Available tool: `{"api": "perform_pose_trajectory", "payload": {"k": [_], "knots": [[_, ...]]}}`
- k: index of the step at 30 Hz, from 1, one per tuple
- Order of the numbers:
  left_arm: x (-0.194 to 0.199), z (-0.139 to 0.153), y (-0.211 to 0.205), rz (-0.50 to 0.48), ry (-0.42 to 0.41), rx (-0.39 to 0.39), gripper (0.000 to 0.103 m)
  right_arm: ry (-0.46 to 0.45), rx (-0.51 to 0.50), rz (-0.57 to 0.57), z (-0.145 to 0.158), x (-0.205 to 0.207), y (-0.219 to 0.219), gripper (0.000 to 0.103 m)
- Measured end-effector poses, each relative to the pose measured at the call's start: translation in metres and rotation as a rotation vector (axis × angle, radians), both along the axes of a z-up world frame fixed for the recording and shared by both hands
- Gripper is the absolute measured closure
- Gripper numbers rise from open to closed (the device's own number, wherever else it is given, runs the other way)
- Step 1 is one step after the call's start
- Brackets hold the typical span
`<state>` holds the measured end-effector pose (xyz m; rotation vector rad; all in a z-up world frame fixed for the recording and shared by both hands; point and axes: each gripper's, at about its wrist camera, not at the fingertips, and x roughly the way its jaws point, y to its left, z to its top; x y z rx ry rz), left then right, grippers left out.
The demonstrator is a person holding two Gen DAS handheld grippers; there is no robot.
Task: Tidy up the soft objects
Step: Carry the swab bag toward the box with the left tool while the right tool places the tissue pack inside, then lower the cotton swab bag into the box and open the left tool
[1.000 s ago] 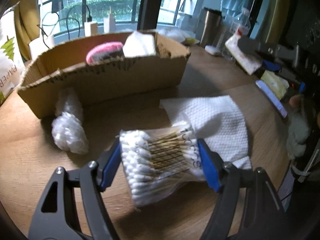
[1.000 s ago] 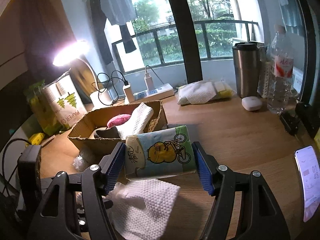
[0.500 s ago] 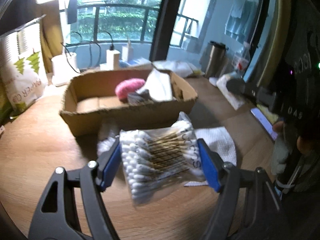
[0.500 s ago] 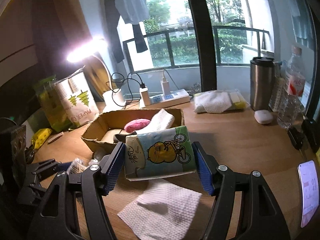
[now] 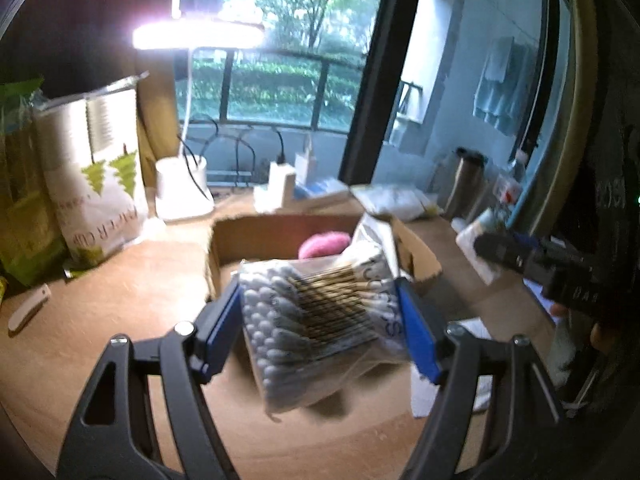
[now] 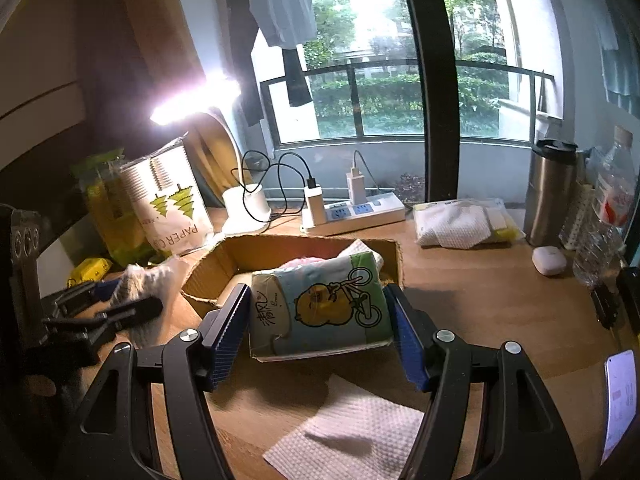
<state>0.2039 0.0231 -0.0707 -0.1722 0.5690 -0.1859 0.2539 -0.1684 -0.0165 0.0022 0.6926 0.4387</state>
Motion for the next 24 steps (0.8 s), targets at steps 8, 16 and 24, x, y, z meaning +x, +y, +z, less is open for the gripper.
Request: {"api": "perform_pose_trajectory", "payload": {"k": [8, 16, 24], "knots": [[0.014, 0.014, 0.015, 0.039, -0.073, 0.019, 0.030, -0.002, -0.002, 0.018, 0.002, 0.012, 0.012, 0.033], [0.035, 0.019, 0.020, 0.053, -0.120, 0.032, 0.029, 0.011, -0.013, 0.027, -0.003, 0.026, 0.020, 0.033], [0.065, 0.000, 0.019, 0.057, -0.066, 0.040, 0.029, 0.021, -0.023, 0.022, -0.006, 0.034, 0.024, 0.033]]}}
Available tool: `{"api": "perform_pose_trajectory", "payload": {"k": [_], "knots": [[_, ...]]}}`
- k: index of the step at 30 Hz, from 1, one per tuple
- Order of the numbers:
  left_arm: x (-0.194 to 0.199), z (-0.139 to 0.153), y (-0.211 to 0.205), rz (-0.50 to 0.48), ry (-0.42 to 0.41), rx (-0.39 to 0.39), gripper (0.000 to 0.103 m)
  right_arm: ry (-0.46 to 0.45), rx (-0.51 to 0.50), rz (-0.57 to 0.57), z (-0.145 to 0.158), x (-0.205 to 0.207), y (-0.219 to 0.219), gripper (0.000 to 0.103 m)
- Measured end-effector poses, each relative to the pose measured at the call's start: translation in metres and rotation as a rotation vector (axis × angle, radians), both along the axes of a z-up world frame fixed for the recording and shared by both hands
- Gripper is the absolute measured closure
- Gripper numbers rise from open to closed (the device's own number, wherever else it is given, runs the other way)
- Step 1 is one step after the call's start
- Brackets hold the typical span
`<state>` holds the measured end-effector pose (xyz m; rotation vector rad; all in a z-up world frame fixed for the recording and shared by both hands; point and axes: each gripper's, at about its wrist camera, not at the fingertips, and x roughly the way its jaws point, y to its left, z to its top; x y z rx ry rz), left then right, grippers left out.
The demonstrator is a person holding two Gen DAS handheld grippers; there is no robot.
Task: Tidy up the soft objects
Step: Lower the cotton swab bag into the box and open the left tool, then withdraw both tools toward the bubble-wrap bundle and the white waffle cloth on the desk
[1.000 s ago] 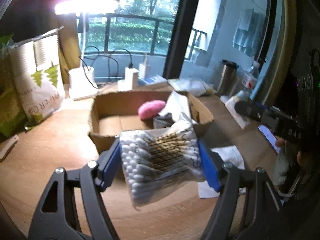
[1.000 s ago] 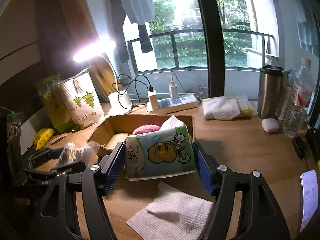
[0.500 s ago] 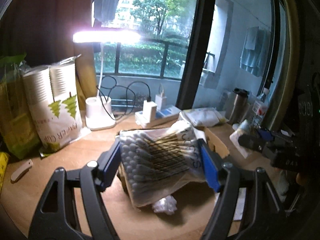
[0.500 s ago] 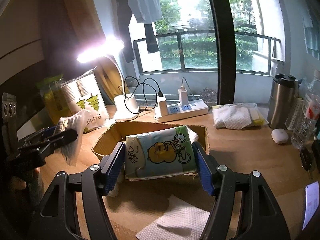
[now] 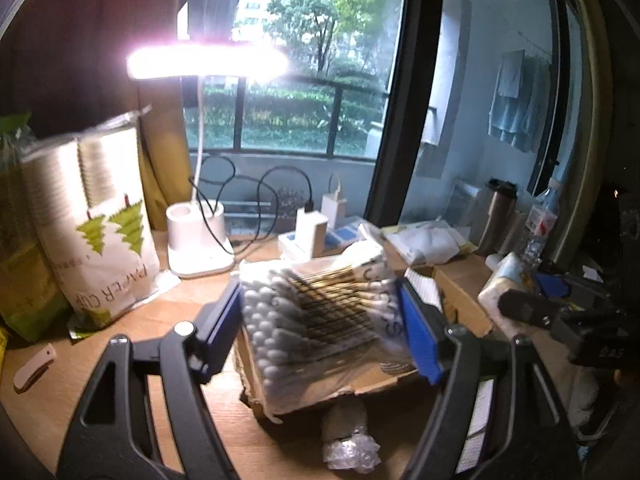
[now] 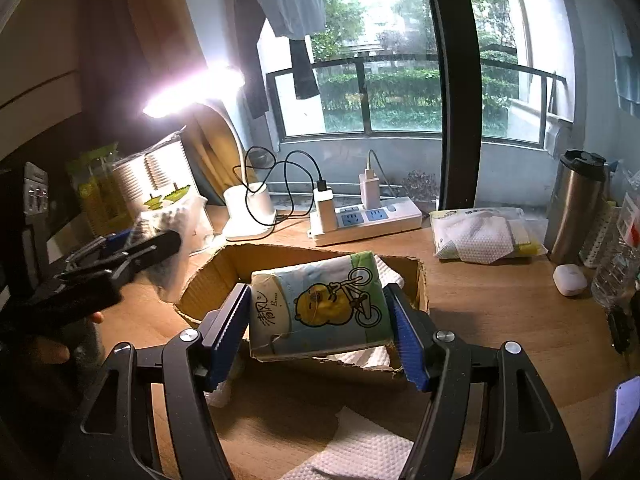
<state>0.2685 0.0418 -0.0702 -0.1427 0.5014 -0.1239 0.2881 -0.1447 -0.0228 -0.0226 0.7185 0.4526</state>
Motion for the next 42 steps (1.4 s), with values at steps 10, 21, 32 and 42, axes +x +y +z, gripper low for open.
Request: {"api": "perform_pose_trajectory", "payload": {"k": [10, 21, 32, 42], "knots": [[0.011, -0.013, 0.002, 0.000, 0.037, -0.027, 0.009, 0.020, -0.023, -0.015, -0.008, 0.015, 0.006, 0.033], [-0.013, -0.005, 0.032, 0.047, -0.001, -0.036, 0.009, 0.036, -0.031, 0.042, -0.016, 0.022, 0.045, 0.033], [-0.025, -0.011, 0.075, 0.115, -0.009, -0.035, 0.009, 0.055, -0.038, 0.094, -0.028, 0.039, 0.097, 0.033], [-0.031, -0.014, 0.100, 0.158, -0.008, -0.044, 0.009, -0.019, -0.022, 0.067, -0.028, 0.056, 0.127, 0.023]]}}
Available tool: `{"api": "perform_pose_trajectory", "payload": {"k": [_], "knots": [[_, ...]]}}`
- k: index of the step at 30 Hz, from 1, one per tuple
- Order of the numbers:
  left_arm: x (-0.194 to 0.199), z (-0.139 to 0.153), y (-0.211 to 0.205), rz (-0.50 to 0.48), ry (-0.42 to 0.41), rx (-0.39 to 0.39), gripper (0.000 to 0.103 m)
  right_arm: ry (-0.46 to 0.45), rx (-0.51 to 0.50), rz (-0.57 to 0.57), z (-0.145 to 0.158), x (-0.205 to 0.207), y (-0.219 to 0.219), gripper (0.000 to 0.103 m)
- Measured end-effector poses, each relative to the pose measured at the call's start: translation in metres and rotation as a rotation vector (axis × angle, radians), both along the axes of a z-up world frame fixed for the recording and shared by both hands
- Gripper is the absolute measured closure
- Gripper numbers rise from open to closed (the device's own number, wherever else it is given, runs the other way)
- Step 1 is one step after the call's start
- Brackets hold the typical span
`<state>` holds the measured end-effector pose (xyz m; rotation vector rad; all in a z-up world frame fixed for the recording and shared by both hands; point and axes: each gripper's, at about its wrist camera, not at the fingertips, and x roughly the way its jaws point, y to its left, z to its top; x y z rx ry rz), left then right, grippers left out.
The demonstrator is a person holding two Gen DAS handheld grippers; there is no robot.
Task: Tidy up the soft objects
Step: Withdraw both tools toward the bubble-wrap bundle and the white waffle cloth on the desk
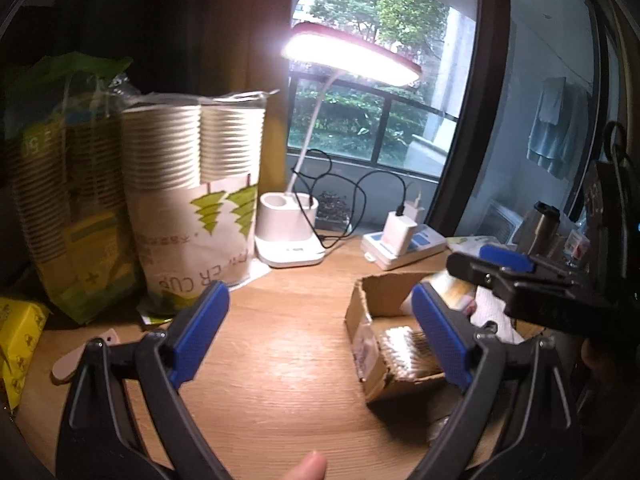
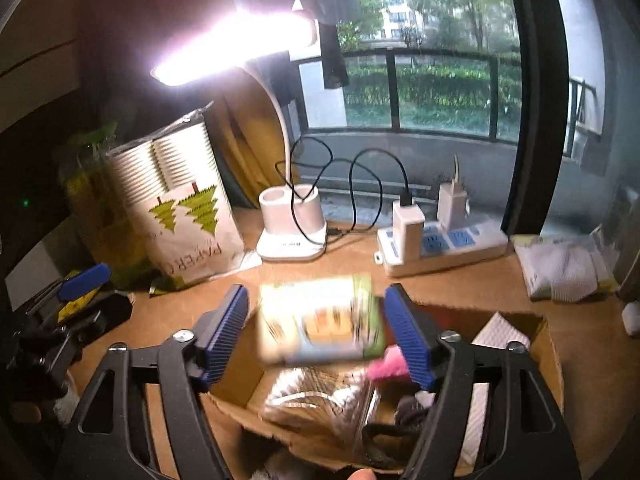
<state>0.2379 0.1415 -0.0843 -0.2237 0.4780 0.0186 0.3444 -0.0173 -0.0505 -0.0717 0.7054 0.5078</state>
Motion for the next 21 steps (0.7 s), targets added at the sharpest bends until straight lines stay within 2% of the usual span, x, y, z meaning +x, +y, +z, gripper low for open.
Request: {"api": "perform_pose_trajectory", "payload": {"k": [11, 21], "knots": [[-0.015, 0.015, -0.016, -0.010, -0.031, 0.014, 0.009, -0.035, -0.027, 0.003, 0.014, -0.018, -0.012, 0.021], [-0.035, 0.028, -0.055, -0.062, -0.046, 0.042, 0.009, -0.061, -0.015, -0.040, 0.034, -0.053, -0.055, 0.021]]}}
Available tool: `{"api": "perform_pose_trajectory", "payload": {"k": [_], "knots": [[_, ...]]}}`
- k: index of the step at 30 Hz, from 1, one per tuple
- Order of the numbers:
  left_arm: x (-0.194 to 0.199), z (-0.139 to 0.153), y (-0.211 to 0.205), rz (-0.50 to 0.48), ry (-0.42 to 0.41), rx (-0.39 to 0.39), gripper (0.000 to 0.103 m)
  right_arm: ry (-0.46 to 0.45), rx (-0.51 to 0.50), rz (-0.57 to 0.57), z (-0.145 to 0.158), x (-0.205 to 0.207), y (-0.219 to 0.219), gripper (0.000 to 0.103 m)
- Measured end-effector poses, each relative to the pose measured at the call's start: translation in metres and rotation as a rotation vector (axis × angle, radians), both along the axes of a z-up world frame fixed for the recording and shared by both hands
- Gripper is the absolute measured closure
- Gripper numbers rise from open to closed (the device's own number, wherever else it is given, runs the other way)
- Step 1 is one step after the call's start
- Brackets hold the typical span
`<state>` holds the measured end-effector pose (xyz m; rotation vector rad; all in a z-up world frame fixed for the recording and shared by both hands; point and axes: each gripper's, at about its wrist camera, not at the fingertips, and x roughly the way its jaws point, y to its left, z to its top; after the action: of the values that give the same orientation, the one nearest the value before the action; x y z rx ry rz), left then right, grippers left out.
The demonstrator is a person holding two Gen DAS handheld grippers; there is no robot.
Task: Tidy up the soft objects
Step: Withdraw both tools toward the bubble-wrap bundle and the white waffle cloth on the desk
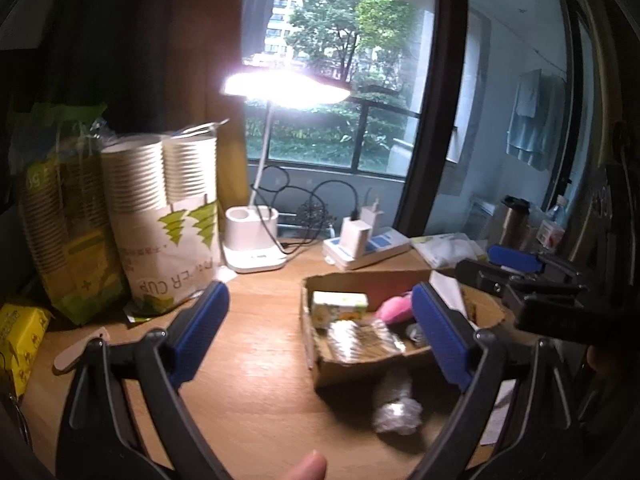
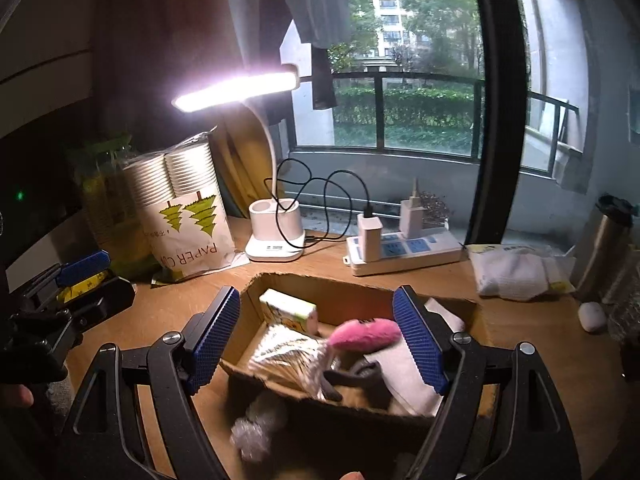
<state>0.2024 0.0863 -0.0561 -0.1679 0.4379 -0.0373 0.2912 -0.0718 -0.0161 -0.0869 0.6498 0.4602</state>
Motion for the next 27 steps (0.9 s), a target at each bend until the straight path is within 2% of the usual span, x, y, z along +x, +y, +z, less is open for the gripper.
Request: {"api": "perform_pose_trajectory", "payload": {"k": [18, 27], "knots": [[-0.034, 0.011, -0.048, -0.043, -0.040, 0.013, 0.009, -0.047, 0.007, -0.042, 0.019, -0.052, -0.051, 0.021], [-0.042, -0.001, -0.067, -0.078, -0.020, 0.013, 0.009, -0.028, -0.009, -0.079, 0.008, -0.071, -0.074, 0.021]]}}
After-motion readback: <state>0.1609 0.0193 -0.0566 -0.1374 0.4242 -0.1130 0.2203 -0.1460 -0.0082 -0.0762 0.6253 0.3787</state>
